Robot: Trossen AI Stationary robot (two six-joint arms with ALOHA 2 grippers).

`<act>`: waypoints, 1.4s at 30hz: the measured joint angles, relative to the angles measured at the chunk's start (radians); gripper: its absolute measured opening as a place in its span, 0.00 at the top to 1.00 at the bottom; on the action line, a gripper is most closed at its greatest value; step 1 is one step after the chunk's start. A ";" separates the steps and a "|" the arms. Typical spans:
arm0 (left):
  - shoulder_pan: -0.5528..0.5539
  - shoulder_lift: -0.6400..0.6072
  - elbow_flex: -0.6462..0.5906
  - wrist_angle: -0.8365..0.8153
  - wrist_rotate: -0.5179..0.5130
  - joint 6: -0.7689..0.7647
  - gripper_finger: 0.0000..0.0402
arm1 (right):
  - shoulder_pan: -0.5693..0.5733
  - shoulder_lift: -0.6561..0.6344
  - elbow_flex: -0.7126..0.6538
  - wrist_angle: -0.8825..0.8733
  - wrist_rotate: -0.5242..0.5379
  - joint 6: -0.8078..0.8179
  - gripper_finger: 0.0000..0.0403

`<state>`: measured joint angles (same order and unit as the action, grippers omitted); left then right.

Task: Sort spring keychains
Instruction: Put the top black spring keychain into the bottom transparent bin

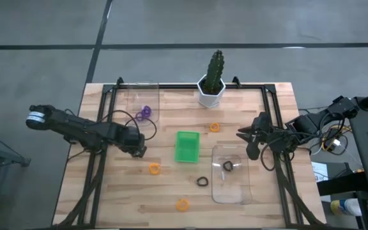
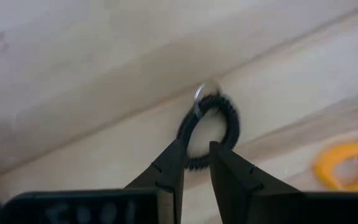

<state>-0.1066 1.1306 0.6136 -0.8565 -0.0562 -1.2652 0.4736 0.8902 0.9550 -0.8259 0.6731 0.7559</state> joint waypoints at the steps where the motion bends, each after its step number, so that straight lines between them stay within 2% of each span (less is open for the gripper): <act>1: 0.000 0.002 0.000 0.011 -0.015 0.000 0.83 | 0.000 0.000 0.000 0.001 0.000 0.000 0.80; 11: 0.000 0.052 -0.035 0.032 -0.028 -0.028 0.83 | 0.000 0.000 0.000 0.005 0.000 0.003 0.82; 18: 0.000 0.096 -0.051 0.105 -0.024 -0.035 0.83 | 0.000 0.000 0.000 0.006 0.000 0.003 0.79; 26: 0.000 0.146 -0.052 0.097 -0.025 -0.034 0.83 | 0.000 0.001 0.000 0.010 0.000 0.001 0.78; 39: 0.000 0.162 -0.051 0.104 -0.032 -0.045 0.83 | 0.000 0.001 0.000 0.009 0.000 -0.005 0.82; 42: 0.000 0.162 -0.051 0.104 -0.033 -0.053 0.86 | 0.000 0.001 0.000 0.009 0.000 -0.008 0.82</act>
<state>-0.1066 1.2926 0.5621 -0.7524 -0.0887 -1.3185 0.4736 0.8913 0.9554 -0.8165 0.6735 0.7483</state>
